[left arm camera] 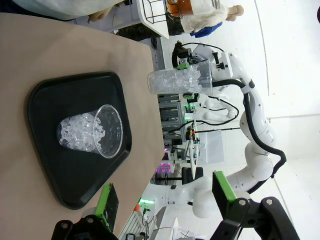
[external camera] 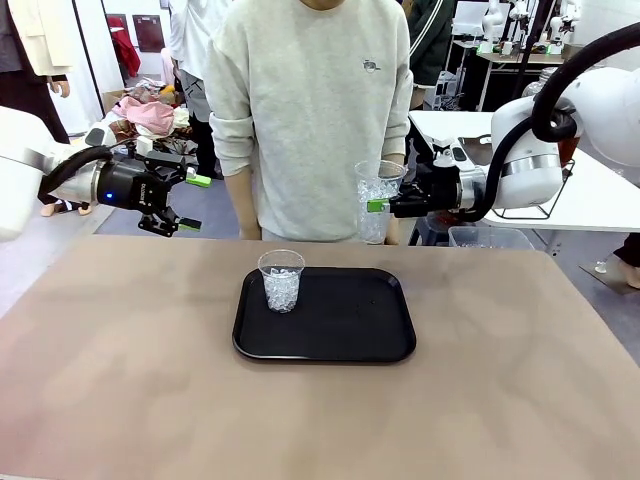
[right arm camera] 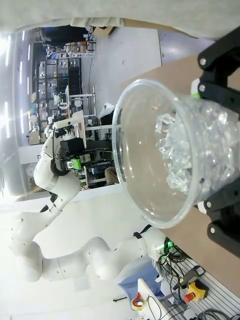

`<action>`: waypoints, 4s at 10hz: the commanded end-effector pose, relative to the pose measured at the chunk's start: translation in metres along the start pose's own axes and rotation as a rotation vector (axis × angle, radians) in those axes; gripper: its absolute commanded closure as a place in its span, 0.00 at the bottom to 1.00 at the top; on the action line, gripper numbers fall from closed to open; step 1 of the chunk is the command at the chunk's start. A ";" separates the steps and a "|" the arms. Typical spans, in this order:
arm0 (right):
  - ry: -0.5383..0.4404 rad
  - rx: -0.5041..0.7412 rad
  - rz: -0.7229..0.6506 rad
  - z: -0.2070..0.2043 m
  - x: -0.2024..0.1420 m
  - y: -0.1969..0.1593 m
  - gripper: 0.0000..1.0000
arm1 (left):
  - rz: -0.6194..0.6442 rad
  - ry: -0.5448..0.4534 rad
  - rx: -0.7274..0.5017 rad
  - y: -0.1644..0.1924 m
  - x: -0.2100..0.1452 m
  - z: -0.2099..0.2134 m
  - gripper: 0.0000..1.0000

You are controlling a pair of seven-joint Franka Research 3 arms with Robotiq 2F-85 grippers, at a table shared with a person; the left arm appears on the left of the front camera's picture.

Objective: Pour the drink into the iced cup.
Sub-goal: Open the gripper to release the iced cup you were holding.

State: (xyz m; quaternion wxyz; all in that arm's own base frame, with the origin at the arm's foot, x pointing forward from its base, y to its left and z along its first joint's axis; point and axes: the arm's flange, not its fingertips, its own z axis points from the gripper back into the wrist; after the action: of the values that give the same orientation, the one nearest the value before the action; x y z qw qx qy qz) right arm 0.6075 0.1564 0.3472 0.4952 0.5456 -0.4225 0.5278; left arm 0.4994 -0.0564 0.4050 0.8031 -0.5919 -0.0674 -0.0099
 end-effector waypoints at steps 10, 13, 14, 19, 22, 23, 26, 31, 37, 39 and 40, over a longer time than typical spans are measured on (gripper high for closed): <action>-0.001 0.002 0.006 -0.001 0.003 0.002 0.31 | -0.002 -0.004 0.002 -0.001 0.000 0.000 0.00; -0.001 0.002 0.006 -0.001 0.003 0.002 0.31 | -0.002 -0.004 0.002 -0.001 0.000 0.000 0.00; -0.001 0.002 0.006 -0.001 0.003 0.002 0.31 | -0.002 -0.004 0.002 -0.001 0.000 0.000 0.00; -0.001 0.002 0.006 -0.001 0.003 0.002 0.31 | -0.002 -0.004 0.002 -0.001 0.000 0.000 0.00; -0.001 0.002 0.006 -0.001 0.003 0.002 0.31 | -0.002 -0.004 0.002 -0.001 0.000 0.000 0.00; -0.001 0.002 0.006 -0.001 0.003 0.002 0.31 | -0.002 -0.004 0.002 -0.001 0.000 0.000 0.00; -0.001 0.002 0.006 -0.001 0.003 0.002 0.31 | -0.002 -0.004 0.002 -0.001 0.000 0.000 0.00; 0.016 -0.028 -0.023 0.026 -0.006 0.009 0.00 | -0.002 -0.004 0.002 -0.001 0.000 0.000 0.00; 0.014 -0.103 -0.005 0.096 -0.035 0.057 0.00 | -0.002 -0.004 0.002 -0.001 0.000 0.000 0.00; 0.026 -0.117 0.019 0.112 -0.046 0.083 0.00 | -0.002 -0.004 0.002 -0.001 0.000 0.000 0.00; 0.028 -0.131 0.030 0.116 -0.051 0.093 0.00 | -0.002 -0.004 0.002 -0.001 0.000 0.000 0.00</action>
State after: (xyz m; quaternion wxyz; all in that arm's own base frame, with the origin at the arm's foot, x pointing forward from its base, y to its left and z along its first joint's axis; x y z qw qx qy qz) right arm 0.5451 0.0246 0.3069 0.5340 0.5074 -0.4502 0.5046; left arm 0.4994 -0.0562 0.4048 0.8031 -0.5919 -0.0674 -0.0096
